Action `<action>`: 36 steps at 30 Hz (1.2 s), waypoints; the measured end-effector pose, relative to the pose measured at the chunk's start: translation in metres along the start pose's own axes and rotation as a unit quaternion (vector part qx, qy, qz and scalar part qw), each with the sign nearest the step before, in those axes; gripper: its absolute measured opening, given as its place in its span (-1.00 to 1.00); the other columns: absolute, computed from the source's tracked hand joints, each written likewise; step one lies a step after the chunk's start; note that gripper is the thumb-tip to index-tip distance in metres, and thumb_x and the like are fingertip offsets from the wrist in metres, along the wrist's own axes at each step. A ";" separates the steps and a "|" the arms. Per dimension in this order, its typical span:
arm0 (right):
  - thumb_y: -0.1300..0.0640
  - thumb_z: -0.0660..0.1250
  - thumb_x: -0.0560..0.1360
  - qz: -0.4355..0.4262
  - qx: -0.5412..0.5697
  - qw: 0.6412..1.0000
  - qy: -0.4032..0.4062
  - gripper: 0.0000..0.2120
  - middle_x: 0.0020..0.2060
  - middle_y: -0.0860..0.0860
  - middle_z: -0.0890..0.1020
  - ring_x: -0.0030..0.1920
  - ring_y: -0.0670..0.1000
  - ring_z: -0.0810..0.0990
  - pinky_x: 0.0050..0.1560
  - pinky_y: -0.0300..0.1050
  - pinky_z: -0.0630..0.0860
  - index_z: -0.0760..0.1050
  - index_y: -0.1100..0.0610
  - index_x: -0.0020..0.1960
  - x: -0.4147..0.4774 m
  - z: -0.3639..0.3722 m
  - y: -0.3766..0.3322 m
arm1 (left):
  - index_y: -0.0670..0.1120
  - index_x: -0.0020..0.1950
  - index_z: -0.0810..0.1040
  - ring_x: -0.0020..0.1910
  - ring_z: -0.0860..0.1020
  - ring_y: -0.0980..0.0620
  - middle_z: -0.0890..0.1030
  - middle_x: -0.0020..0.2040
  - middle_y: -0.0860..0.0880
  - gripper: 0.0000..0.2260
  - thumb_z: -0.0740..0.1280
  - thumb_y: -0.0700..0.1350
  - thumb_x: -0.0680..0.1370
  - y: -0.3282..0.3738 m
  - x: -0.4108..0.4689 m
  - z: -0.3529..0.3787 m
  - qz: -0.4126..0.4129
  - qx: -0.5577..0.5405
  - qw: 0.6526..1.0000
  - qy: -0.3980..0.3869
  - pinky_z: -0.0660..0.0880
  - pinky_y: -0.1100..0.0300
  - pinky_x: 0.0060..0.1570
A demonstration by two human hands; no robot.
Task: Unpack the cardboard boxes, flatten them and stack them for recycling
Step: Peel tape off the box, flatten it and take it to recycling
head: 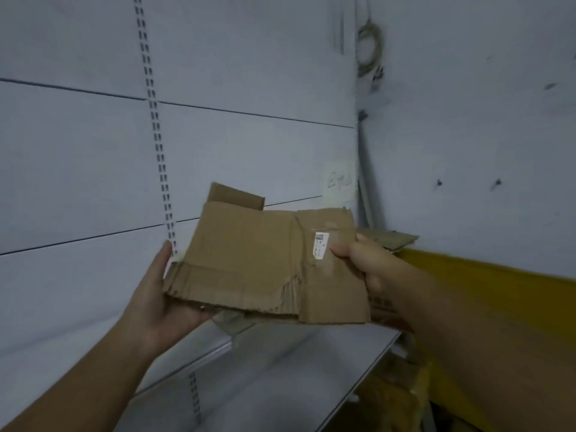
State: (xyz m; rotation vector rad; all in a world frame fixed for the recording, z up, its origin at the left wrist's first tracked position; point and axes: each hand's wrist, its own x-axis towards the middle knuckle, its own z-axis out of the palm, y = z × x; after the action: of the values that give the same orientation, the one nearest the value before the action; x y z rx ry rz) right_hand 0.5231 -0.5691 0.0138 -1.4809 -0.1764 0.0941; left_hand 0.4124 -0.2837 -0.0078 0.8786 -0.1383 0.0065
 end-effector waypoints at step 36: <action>0.13 0.43 0.42 -0.002 0.100 0.988 0.119 -0.79 -0.23 0.10 0.64 -0.36 0.03 0.61 -0.41 -0.18 0.55 0.53 0.16 0.02 0.311 -0.345 0.047 | -0.13 0.26 0.46 -0.02 0.62 -0.12 0.62 0.09 -0.13 -0.64 0.28 -0.37 0.49 -0.245 0.460 0.135 0.001 0.073 0.983 0.166 0.56 0.07 -0.19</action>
State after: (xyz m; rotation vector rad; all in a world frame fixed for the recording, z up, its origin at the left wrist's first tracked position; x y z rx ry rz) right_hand 0.8915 -0.8504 -0.0418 -1.2791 0.0244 -0.0676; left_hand 0.8674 -0.5673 -0.0541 1.0113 0.1757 0.1657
